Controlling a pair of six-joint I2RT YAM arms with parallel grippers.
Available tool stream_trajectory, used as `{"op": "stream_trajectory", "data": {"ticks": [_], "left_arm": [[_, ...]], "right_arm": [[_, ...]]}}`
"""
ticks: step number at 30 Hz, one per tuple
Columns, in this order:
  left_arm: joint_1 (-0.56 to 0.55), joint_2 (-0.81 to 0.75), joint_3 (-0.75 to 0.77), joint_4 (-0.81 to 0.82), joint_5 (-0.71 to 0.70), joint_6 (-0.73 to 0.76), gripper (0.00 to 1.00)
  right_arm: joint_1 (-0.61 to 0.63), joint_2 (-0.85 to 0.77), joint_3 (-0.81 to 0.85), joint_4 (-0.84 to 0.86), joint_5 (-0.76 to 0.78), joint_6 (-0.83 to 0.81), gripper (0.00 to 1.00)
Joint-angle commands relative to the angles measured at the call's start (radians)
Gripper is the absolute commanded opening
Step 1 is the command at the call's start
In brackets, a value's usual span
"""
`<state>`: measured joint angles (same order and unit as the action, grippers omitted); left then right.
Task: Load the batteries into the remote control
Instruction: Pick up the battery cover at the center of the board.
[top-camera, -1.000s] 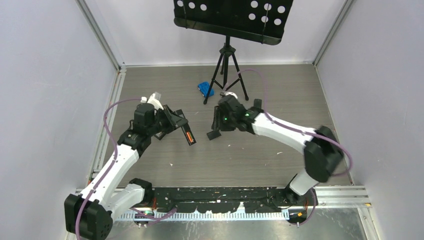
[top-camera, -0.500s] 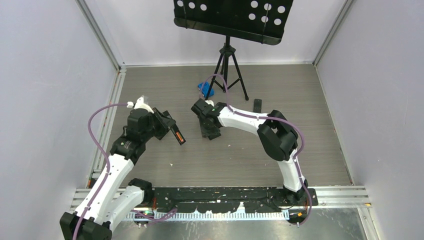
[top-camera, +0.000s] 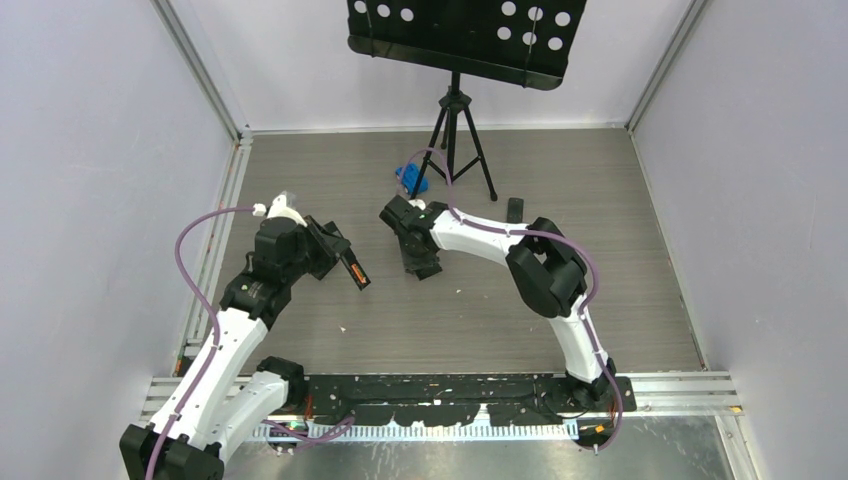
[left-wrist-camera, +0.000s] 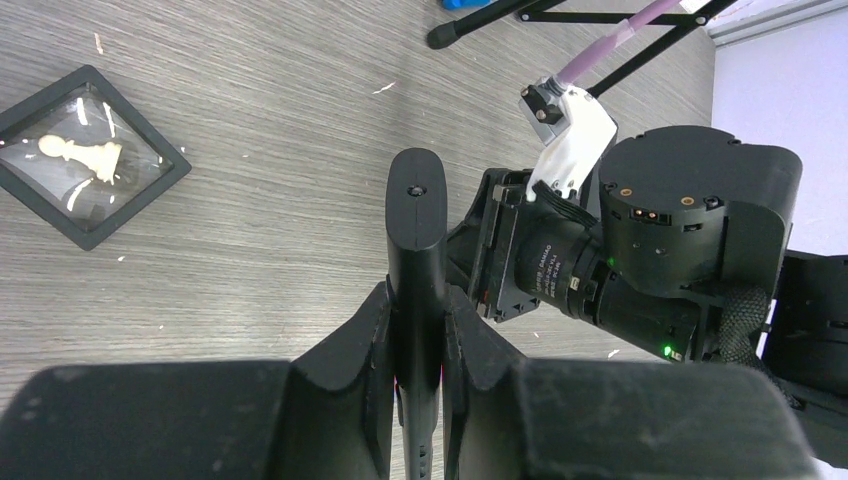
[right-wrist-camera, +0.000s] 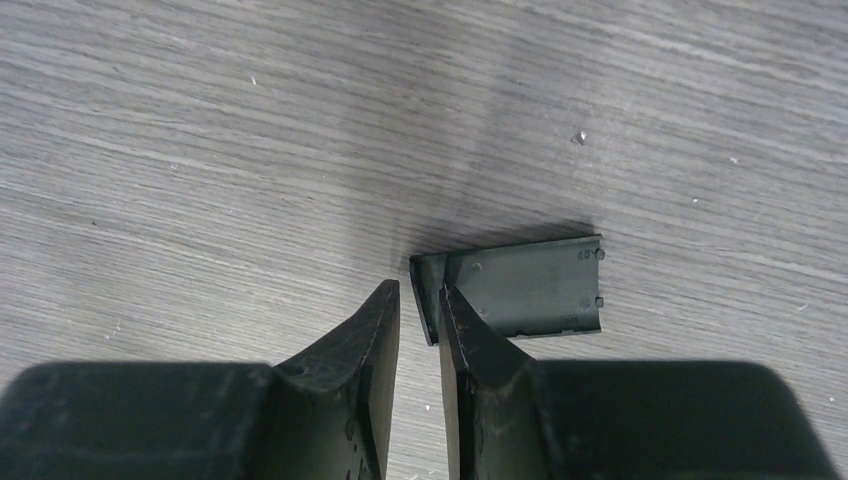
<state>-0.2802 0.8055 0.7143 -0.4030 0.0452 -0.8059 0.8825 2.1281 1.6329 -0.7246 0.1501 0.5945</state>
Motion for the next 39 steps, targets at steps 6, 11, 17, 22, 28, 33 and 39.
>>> {"op": "stream_trajectory", "data": {"ticks": [6, 11, 17, 22, 28, 33, 39], "left_arm": [[0.007, -0.015, 0.017, 0.013, -0.003, 0.002, 0.0], [0.007, -0.017, 0.02, 0.009, 0.001, 0.004, 0.0], [0.007, -0.024, 0.027, 0.006, -0.001, 0.004, 0.0], [0.007, -0.026, 0.035, 0.003, 0.001, 0.004, 0.0], [0.007, -0.029, 0.046, 0.006, 0.012, -0.001, 0.0], [0.007, -0.039, 0.042, 0.031, 0.038, -0.023, 0.0], [0.007, -0.031, 0.033, 0.093, 0.08, -0.064, 0.0]], "right_arm": [[0.003, 0.026, 0.078, -0.038, 0.014, -0.019, 0.13], [0.003, 0.032, 0.09, -0.052, 0.009, -0.019, 0.14], [0.003, 0.044, 0.112, -0.087, 0.0, -0.023, 0.23], [0.003, 0.037, 0.119, -0.097, 0.003, -0.023, 0.01], [0.003, -0.069, 0.055, -0.023, 0.02, 0.008, 0.0], [0.003, -0.263, -0.077, 0.131, 0.017, 0.075, 0.0], [0.0, -0.469, -0.202, 0.261, 0.01, 0.166, 0.0]]}}
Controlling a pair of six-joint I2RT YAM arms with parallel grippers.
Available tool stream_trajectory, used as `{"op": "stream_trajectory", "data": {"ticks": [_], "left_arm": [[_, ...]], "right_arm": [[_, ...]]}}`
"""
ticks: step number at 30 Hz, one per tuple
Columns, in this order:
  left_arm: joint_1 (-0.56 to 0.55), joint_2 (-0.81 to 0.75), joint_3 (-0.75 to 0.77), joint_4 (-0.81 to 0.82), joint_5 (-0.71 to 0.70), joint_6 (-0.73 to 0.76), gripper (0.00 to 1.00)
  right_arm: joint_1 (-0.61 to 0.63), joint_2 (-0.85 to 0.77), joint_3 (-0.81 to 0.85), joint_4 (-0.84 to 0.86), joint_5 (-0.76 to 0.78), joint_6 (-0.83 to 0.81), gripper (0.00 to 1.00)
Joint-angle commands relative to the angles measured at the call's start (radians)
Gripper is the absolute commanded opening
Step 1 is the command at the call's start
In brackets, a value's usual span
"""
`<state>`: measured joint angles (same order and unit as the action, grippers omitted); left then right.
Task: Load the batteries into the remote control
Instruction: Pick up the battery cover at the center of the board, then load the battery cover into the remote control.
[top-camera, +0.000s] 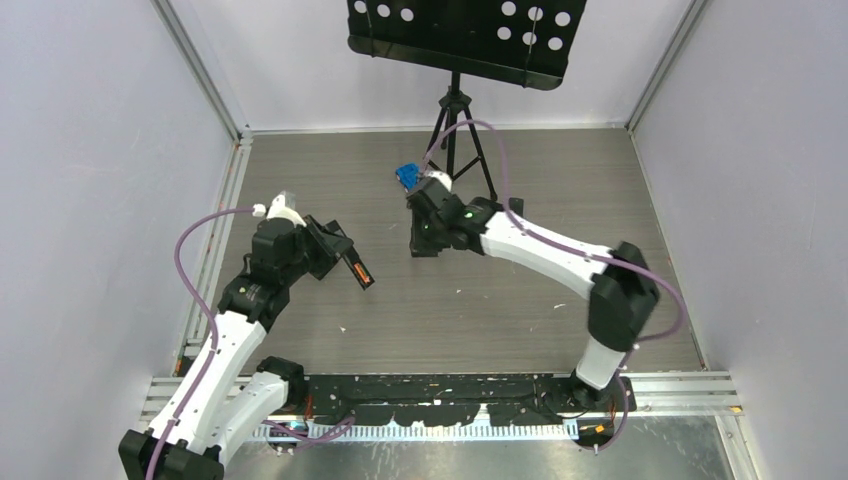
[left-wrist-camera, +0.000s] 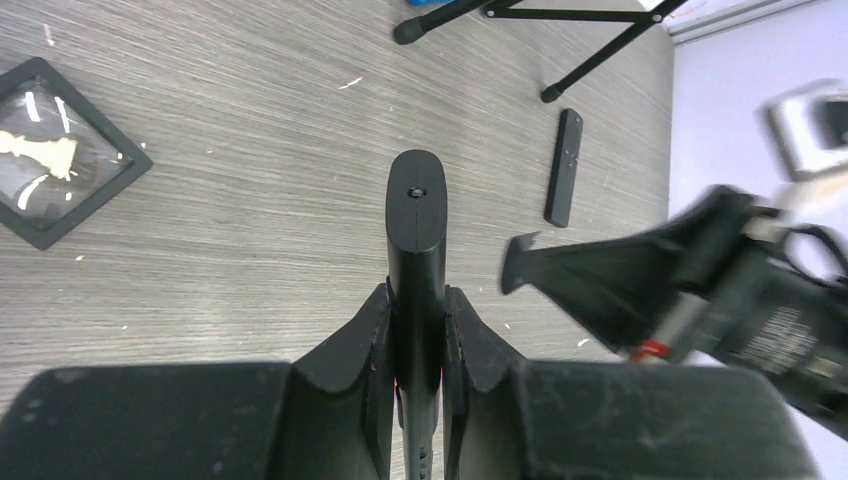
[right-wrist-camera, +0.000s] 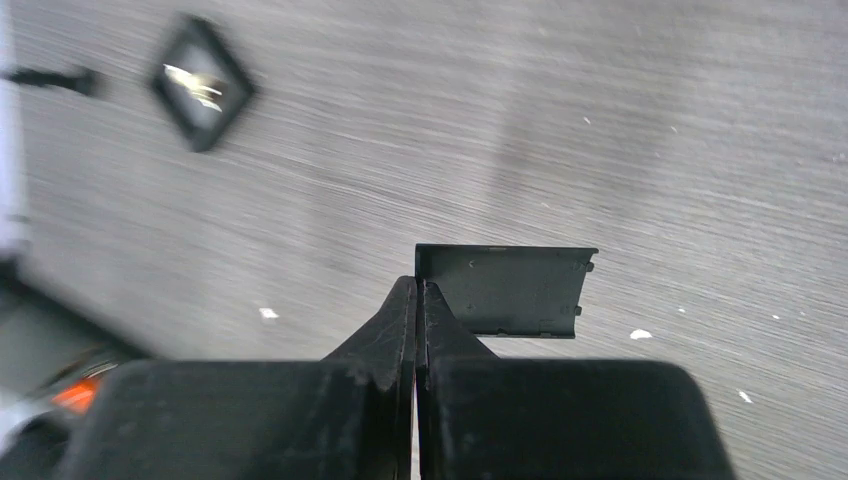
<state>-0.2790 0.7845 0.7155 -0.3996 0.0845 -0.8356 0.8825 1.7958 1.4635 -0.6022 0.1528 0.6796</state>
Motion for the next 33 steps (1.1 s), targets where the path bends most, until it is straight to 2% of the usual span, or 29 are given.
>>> {"op": "stream_trajectory", "data": {"ticks": [1, 3, 8, 12, 16, 19, 23, 33], "left_arm": [[0.007, -0.006, 0.032, 0.098, 0.046, -0.04, 0.0], [0.006, 0.0, 0.029, 0.114, 0.056, -0.05, 0.0], [0.007, 0.007, -0.001, 0.208, 0.102, -0.119, 0.0], [0.006, 0.038, -0.054, 0.384, 0.185, -0.25, 0.0], [0.006, 0.092, -0.116, 0.629, 0.254, -0.423, 0.0], [0.005, 0.141, -0.164, 0.828, 0.265, -0.543, 0.0], [-0.003, 0.163, -0.206, 0.966, 0.224, -0.636, 0.0], [-0.015, 0.11, -0.238, 1.006, 0.164, -0.756, 0.0]], "right_arm": [[0.0, -0.157, -0.042, 0.143, 0.003, 0.094, 0.0], [-0.002, -0.207, -0.082, 0.182, -0.018, 0.125, 0.0], [-0.005, -0.394, -0.24, 0.435, -0.078, 0.234, 0.0], [-0.005, -0.523, -0.394, 0.697, -0.13, 0.364, 0.0], [-0.004, -0.606, -0.509, 0.943, -0.139, 0.509, 0.0], [0.005, -0.62, -0.572, 1.107, -0.137, 0.617, 0.0], [0.031, -0.593, -0.613, 1.268, -0.079, 0.692, 0.0], [0.071, -0.5, -0.592, 1.439, -0.006, 0.739, 0.0]]}}
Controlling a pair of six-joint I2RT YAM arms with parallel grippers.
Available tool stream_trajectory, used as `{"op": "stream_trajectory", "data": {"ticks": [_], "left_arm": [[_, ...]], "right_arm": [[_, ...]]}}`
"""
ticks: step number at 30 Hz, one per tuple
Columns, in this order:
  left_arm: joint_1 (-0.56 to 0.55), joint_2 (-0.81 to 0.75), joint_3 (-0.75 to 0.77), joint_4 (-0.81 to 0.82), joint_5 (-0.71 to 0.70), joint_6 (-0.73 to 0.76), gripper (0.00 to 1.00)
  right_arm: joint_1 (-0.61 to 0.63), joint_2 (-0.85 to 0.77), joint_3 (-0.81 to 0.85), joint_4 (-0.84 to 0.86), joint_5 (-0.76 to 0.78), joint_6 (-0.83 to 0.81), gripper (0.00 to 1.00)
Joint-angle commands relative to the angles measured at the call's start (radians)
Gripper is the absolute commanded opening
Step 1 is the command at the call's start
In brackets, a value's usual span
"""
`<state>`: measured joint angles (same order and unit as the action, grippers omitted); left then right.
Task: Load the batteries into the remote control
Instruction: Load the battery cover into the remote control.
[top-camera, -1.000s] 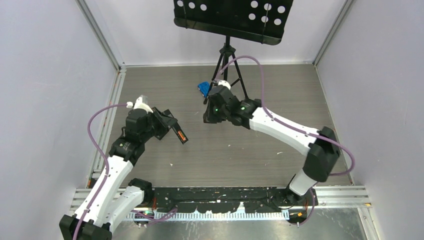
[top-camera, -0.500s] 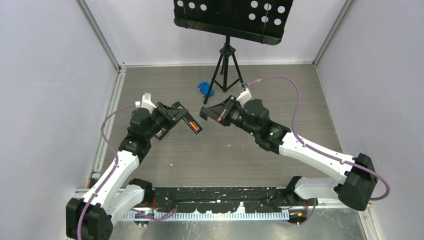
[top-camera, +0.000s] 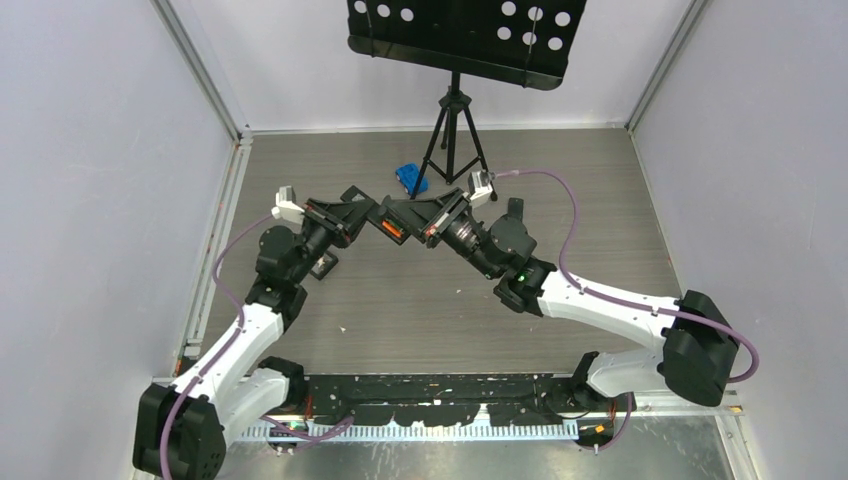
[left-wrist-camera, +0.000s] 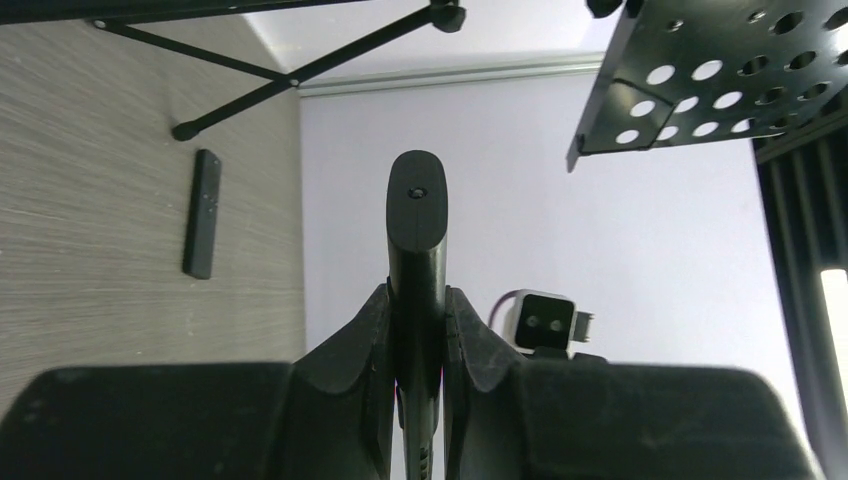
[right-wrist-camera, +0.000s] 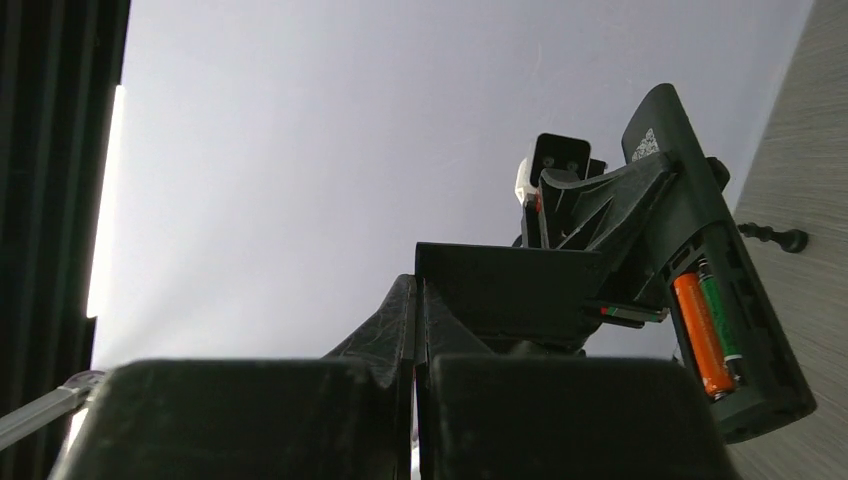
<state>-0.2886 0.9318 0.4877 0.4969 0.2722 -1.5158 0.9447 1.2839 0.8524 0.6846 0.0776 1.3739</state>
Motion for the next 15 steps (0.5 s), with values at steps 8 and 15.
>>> {"op": "stream_trajectory", "data": {"ticks": [8, 15], "left_arm": [[-0.006, -0.045, -0.027, 0.15, -0.025, -0.118, 0.0], [-0.005, -0.029, -0.03, 0.181, -0.018, -0.126, 0.0]], "right_arm": [[0.029, 0.027, 0.007, 0.163, 0.147, 0.091, 0.0], [0.032, 0.067, 0.005, 0.174, 0.162, 0.151, 0.0]]}}
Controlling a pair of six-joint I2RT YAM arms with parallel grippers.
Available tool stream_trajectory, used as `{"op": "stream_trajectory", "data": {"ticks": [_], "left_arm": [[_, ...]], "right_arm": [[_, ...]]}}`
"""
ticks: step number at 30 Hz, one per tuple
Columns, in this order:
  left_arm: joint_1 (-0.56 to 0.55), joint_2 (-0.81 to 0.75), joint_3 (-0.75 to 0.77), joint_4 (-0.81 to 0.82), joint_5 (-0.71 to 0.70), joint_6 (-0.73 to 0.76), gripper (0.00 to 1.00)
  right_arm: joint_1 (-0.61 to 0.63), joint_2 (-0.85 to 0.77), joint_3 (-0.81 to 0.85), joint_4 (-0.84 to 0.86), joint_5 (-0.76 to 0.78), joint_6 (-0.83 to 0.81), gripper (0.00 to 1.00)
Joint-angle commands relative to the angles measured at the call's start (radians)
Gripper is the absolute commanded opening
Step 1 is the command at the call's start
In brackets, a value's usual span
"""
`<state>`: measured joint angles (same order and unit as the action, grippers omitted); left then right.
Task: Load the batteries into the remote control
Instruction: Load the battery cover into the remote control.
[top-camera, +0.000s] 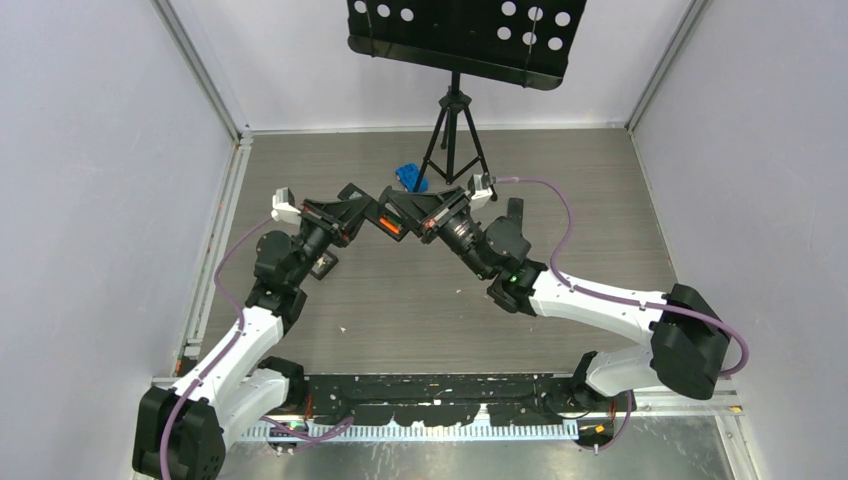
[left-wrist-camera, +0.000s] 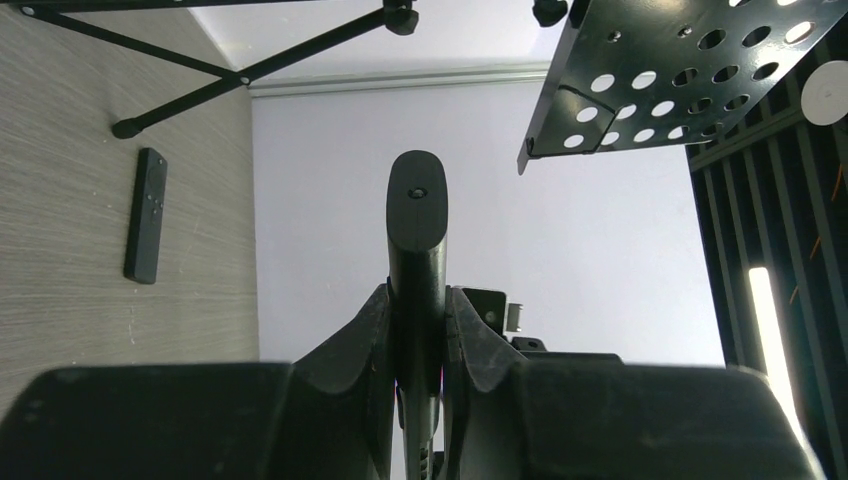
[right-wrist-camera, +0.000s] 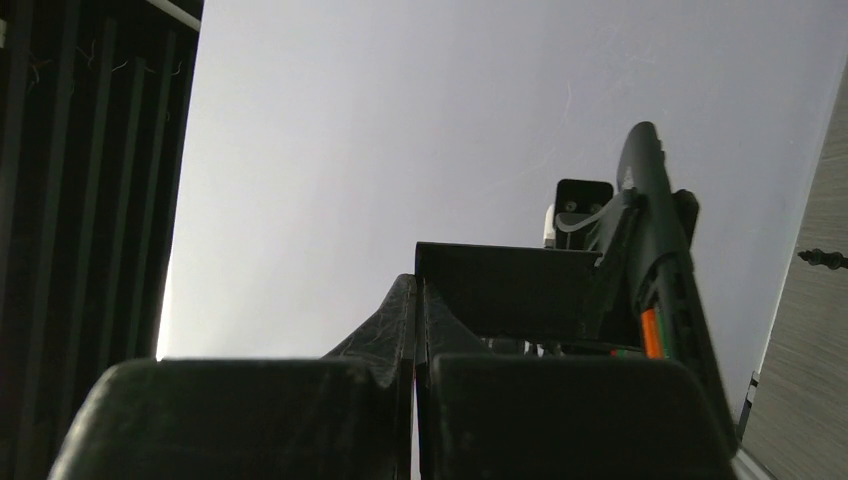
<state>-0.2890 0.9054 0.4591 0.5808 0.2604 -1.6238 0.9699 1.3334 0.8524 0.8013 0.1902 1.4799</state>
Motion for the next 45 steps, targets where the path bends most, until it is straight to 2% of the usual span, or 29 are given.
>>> {"op": "stream_trajectory", "data": {"ticks": [1, 37, 45], "left_arm": [[-0.005, -0.001, -0.001, 0.099, -0.007, -0.018, 0.0], [-0.005, 0.012, 0.018, 0.133, 0.003, -0.036, 0.0], [-0.005, 0.016, 0.033, 0.128, 0.001, -0.035, 0.0]], "right_arm": [[0.007, 0.02, 0.005, 0.057, 0.052, 0.048, 0.0], [0.007, 0.056, -0.012, 0.018, 0.069, 0.049, 0.0], [0.007, 0.018, -0.049, -0.034, 0.08, 0.05, 0.14]]}}
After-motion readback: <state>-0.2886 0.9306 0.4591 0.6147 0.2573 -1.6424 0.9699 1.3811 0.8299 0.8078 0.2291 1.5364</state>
